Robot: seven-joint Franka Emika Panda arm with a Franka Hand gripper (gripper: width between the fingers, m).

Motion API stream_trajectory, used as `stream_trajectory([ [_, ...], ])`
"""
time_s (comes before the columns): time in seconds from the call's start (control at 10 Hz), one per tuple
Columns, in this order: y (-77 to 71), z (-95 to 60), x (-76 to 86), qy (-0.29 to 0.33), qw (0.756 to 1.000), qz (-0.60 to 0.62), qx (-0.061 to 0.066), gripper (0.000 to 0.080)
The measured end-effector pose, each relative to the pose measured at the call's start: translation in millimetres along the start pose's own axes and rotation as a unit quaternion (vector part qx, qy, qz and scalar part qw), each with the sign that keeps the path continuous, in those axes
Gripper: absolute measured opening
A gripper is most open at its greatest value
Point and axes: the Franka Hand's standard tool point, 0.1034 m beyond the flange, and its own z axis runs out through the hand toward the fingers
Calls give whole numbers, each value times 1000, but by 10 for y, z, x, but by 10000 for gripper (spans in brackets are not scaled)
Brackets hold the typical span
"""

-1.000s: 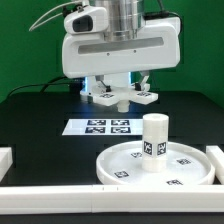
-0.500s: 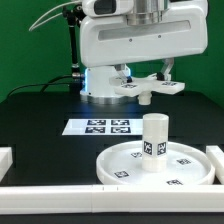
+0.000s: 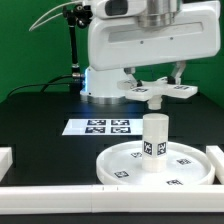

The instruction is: Assemble round table

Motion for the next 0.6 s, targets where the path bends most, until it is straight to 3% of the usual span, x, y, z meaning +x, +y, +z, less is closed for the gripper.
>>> stream_trajectory([
  [0.6, -15, 148, -21, -3, 1000, 1, -3, 446],
])
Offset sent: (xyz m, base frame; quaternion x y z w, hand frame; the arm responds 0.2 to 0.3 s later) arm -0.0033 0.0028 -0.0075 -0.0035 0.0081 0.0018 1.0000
